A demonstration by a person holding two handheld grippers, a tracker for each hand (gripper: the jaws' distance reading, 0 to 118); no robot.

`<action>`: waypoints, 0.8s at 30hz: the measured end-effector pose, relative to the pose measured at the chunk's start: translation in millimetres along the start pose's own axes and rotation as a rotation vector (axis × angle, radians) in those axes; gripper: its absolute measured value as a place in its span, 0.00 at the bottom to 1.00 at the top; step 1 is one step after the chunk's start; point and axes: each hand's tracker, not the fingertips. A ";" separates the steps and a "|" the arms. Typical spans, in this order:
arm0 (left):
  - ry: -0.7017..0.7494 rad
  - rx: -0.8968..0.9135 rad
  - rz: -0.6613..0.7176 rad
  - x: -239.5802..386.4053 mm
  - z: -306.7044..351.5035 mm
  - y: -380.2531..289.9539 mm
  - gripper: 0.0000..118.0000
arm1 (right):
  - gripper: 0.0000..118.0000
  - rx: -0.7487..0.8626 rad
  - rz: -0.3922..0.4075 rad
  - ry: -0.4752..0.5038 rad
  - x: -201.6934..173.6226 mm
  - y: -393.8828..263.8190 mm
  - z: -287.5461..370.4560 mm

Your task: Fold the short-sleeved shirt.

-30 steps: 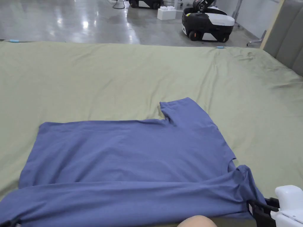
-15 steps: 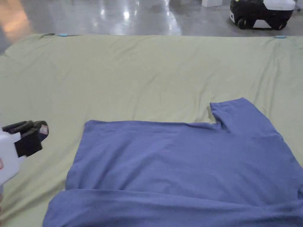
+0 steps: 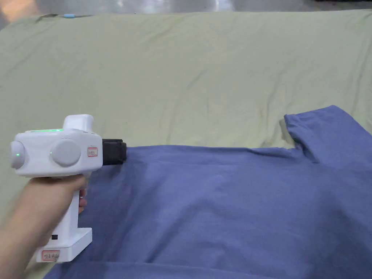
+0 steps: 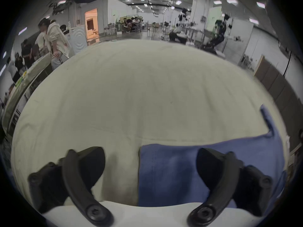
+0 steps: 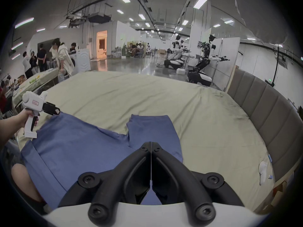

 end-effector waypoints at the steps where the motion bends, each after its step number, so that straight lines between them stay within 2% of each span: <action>1: 0.015 -0.002 -0.029 5.0 -0.1 -6.7 0.78 | 0.03 -0.008 -0.005 -0.001 6.0 -2.7 -5.0; 2: 0.027 0.085 -0.041 9.8 9.0 -11.0 0.75 | 0.03 -0.016 -0.013 0.000 9.1 -3.2 -10.0; 4: -0.010 0.106 -0.167 24.0 27.1 -15.7 0.11 | 0.03 -0.044 -0.045 0.026 16.7 -4.0 -21.8; 5: 0.010 0.138 -0.232 27.4 37.2 -20.5 0.00 | 0.03 -0.090 -0.065 0.035 23.8 -5.5 -31.4; 7: -0.054 0.124 -0.278 34.3 47.5 -30.3 0.00 | 0.03 -0.158 -0.057 0.004 32.8 -5.9 -54.1; 8: -0.105 0.115 -0.248 33.8 53.2 -32.8 0.00 | 0.04 -0.181 -0.058 0.002 38.9 -6.1 -66.6; 9: -0.096 0.138 -0.231 32.4 60.2 -35.1 0.00 | 0.14 -0.214 -0.068 0.015 47.5 -7.1 -78.9; 10: -0.091 0.161 -0.224 30.7 65.7 -34.9 0.00 | 0.34 -0.240 -0.092 0.008 53.3 -5.8 -89.3; 11: -0.090 0.175 -0.217 27.6 71.5 -32.8 0.00 | 0.67 -0.261 -0.107 -0.001 59.7 -4.0 -101.9; 12: -0.096 0.189 -0.206 25.0 77.4 -28.1 0.00 | 0.94 -0.279 -0.111 0.004 65.3 -2.6 -114.5; 13: -0.101 0.204 -0.194 21.7 80.2 -24.8 0.00 | 0.99 -0.287 -0.113 -0.005 70.6 -3.1 -125.6; 16: -0.093 0.209 -0.176 16.3 85.2 -14.9 0.00 | 0.93 -0.305 -0.116 -0.031 82.3 -3.9 -153.1; 17: -0.094 0.206 -0.173 14.9 85.7 -13.2 0.00 | 0.82 -0.360 -0.137 -0.039 85.6 -7.4 -161.2; 18: -0.097 0.196 -0.169 14.0 85.2 -14.0 0.00 | 0.42 -0.430 -0.183 -0.014 89.2 -11.8 -167.7; 19: -0.096 0.187 -0.170 13.0 84.7 -15.2 0.00 | 0.21 -0.475 -0.225 -0.002 91.3 -17.0 -172.6; 20: -0.098 0.177 -0.174 14.7 84.5 -15.4 0.00 | 0.19 -0.505 -0.266 0.021 91.8 -23.8 -175.6; 21: -0.103 0.169 -0.176 13.9 84.8 -18.3 0.00 | 0.07 -0.445 -0.262 0.020 87.9 -27.7 -169.1; 22: -0.099 0.168 -0.184 13.6 85.8 -21.1 0.00 | 0.07 -0.397 -0.230 0.011 84.8 -26.7 -162.4; 23: -0.095 0.167 -0.192 13.2 87.4 -23.9 0.00 | 0.06 -0.412 -0.214 0.048 84.5 -24.9 -159.0; 24: -0.093 0.165 -0.197 13.7 89.4 -23.0 0.00 | 0.06 -0.406 -0.223 0.045 83.6 -24.2 -155.0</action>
